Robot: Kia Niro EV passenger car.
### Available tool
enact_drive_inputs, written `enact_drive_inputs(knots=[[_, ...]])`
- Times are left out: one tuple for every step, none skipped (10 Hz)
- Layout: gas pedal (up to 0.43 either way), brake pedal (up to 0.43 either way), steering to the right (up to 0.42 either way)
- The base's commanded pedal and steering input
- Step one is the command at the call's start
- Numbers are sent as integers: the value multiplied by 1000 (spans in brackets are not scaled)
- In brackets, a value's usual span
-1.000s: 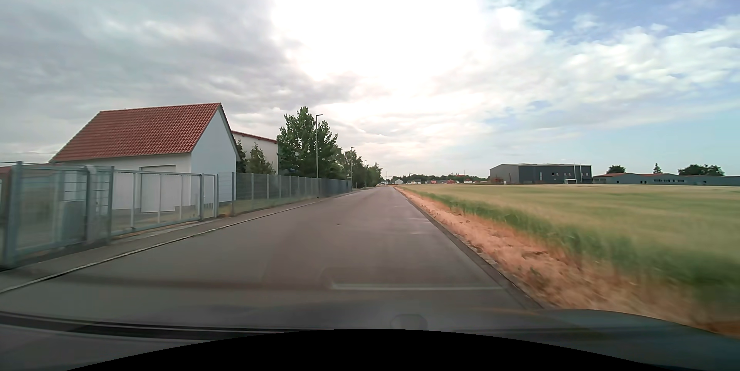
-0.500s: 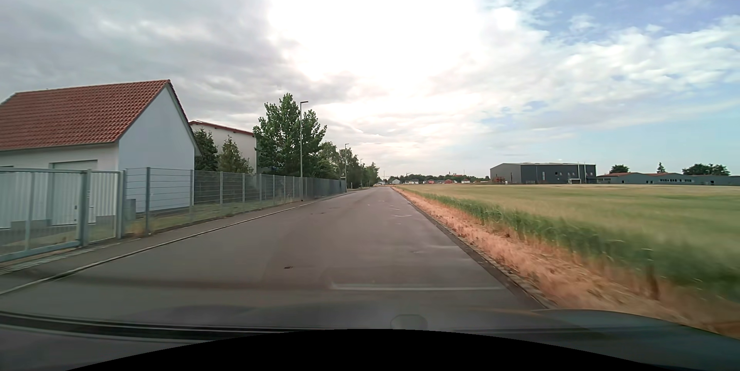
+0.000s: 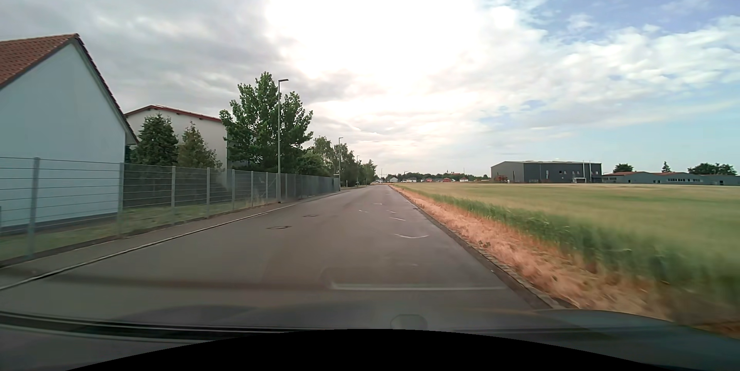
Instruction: Follow the waypoints while adhering to traffic rules and regulations
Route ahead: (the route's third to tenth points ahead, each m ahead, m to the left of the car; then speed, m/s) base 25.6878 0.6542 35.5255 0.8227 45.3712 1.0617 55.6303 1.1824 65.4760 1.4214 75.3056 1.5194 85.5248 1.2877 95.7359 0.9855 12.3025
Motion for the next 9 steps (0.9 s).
enact_drive_inputs(knots=[[177,0,2],[177,0,1],[177,0,1],[177,0,1],[177,0,1],[177,0,1],[177,0,1],[177,0,0],[177,0,1]])
